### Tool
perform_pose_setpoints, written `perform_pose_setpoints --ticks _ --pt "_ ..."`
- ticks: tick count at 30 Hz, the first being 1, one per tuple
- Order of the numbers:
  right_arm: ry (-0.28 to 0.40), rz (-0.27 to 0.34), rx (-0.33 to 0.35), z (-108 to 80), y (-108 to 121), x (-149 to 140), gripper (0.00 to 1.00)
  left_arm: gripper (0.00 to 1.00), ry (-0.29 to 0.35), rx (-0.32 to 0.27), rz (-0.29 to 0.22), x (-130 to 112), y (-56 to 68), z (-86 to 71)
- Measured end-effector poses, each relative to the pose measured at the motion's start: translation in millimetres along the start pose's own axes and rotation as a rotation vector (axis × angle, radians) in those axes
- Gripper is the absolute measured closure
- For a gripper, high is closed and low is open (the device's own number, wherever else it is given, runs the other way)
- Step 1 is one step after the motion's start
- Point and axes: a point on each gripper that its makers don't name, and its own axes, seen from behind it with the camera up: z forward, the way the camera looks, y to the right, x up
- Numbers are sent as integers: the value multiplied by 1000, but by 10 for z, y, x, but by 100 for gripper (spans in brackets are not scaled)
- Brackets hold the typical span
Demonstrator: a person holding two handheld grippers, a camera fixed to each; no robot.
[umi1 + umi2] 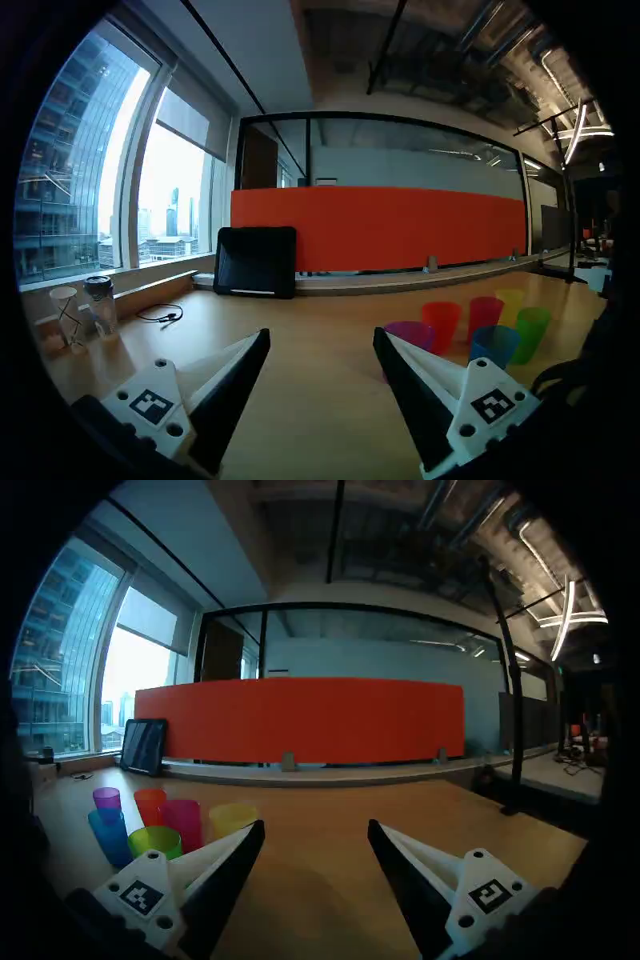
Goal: Pour water
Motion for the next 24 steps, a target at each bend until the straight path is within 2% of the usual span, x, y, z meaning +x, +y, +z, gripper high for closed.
perform_pose_setpoints --ticks 12,17,24 --pt "-12 18 17 35 -63 -2 0 4 -19 -17 15 -2 19 44" --pt "-5 43 41 43 -108 164 0 4 -21 -17 17 133 6 74" --pt "-11 21 73 88 -139 513 0 4 -39 -36 0 401 21 123"
